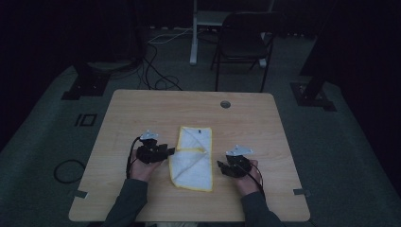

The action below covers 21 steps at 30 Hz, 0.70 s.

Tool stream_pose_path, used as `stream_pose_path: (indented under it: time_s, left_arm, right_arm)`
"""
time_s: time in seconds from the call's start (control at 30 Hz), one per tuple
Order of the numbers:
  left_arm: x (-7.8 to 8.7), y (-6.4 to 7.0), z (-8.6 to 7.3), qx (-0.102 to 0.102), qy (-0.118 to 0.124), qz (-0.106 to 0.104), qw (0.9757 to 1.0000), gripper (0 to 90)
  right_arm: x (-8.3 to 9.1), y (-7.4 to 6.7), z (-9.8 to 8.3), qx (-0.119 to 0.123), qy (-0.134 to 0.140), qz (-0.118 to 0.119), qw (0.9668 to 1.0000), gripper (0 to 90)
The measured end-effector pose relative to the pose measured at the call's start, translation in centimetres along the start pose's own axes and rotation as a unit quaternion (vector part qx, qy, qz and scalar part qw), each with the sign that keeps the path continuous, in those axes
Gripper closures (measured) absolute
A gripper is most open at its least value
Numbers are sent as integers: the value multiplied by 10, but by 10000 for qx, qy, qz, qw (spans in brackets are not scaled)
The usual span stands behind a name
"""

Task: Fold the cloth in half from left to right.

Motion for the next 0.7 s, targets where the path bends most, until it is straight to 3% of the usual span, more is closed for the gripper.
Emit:
stream_pose_path:
  time_s: [0.07, 0.2, 0.27, 0.4, 0.7]
  left_arm:
    - [-2, 0, -2, 4, -45, -1, 10000, 561]
    - [-2, 6, -4, -178, -94, -37, 9998, 808]
    - [-1, 14, -6, -306, -135, -98, 9994, 862]
    - [0, 28, -9, -509, -150, -175, 9984, 882]
    - [5, 58, -15, -733, -141, -487, 9960, 885]
  right_arm:
    - [0, 0, 0, -10, -4, -3, 10000, 505]
    - [0, 0, 0, -3, -1, -6, 10000, 505]
    - [0, 0, 0, -9, 1, -10, 10000, 505]
    - [0, 1, 0, -19, -1, -20, 10000, 505]
    - [1, 1, 0, -27, -1, -22, 10000, 505]
Point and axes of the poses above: each handheld gripper's, and its own axes: x roughly backward along the jaws, z roughly out of its top, y roughly to its right, the point moved 4 cm from there along -x, roughly forward along the jaws, and after that the axes turned 15 degrees about x, right-handed, at the moved point
